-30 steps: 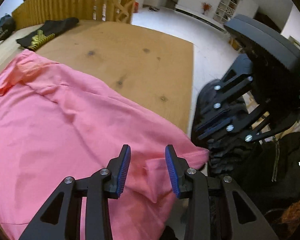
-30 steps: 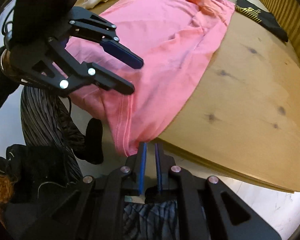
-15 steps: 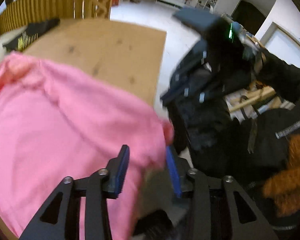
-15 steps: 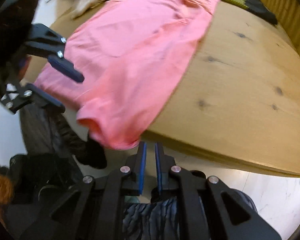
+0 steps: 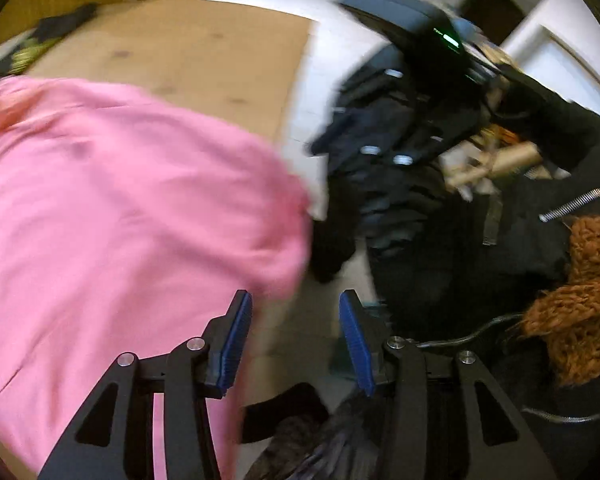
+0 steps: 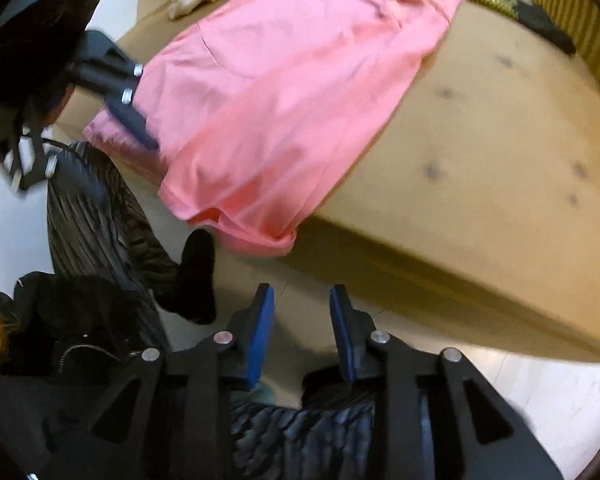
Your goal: Fold clothes
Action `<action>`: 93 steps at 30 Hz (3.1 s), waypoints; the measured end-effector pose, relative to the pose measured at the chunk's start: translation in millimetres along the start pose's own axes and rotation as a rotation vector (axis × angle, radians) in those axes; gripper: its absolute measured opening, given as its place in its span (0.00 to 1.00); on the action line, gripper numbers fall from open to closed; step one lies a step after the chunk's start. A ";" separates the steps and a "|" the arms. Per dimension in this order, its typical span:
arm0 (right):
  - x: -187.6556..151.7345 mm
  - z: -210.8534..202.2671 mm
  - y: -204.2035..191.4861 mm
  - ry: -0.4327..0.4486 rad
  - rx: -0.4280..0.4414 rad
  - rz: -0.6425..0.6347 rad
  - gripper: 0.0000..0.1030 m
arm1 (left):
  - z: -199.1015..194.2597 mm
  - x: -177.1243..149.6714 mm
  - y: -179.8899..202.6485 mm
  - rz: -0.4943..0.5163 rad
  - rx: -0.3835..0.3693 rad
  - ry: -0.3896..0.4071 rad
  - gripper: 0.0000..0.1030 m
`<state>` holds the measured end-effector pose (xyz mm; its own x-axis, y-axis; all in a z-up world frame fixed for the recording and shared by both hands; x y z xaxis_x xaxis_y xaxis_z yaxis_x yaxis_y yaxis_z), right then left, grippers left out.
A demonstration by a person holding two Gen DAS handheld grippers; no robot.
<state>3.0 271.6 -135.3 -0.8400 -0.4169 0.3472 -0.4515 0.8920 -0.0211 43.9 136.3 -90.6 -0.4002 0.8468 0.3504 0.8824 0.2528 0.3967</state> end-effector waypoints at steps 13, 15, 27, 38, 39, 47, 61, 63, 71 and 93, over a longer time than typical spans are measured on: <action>27.0 25.9 -30.3 0.071 0.002 -0.298 0.28 | -5.8 -35.0 -43.8 -0.144 0.069 0.002 0.46; 29.2 26.8 -30.6 0.069 0.004 -0.314 0.28 | -3.2 -27.5 -42.9 -0.151 0.064 0.004 0.47; 27.3 41.2 -29.6 -0.017 0.030 -0.317 0.06 | -3.9 -24.3 -31.6 -0.156 0.048 0.017 0.54; 24.2 -28.7 39.1 0.025 0.314 0.245 0.04 | -16.3 -30.0 -37.5 -0.159 0.013 0.063 0.56; 20.0 -20.7 47.0 -0.018 0.261 0.282 0.05 | -16.7 -30.4 -37.8 -0.160 0.010 0.067 0.56; 19.0 -4.1 33.3 -0.006 0.091 0.171 0.10 | -28.4 -30.1 -44.6 -0.159 0.004 0.073 0.58; 23.1 17.9 -16.6 0.024 -0.020 -0.234 0.13 | -26.2 -30.1 -41.7 -0.161 -0.003 0.067 0.64; 24.6 16.8 -19.3 0.019 -0.054 -0.280 0.13 | -26.8 -29.6 -42.2 -0.159 -0.001 0.061 0.64; 37.2 32.4 -26.8 -0.023 -0.032 -0.414 0.13 | -31.6 -30.7 -46.0 -0.174 -0.010 0.065 0.65; 43.4 -57.7 36.5 0.111 0.328 0.035 0.04 | -36.8 -31.9 -46.1 -0.167 -0.026 0.074 0.71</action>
<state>-32.6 296.2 -66.9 -0.8267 -0.3497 0.4408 -0.5113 0.7939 -0.3290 6.8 80.4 -88.9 -0.5589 0.7567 0.3392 0.7958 0.3745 0.4758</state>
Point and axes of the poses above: each gripper's, at about its wrist camera, not at the fingertips, and z roughly the way its jaws point, y to its right, x to its top, the point moved 1 cm from there along z, roughly the way its jaws point, and after that the axes turned 8 degrees about -x, right-handed, at the moved point
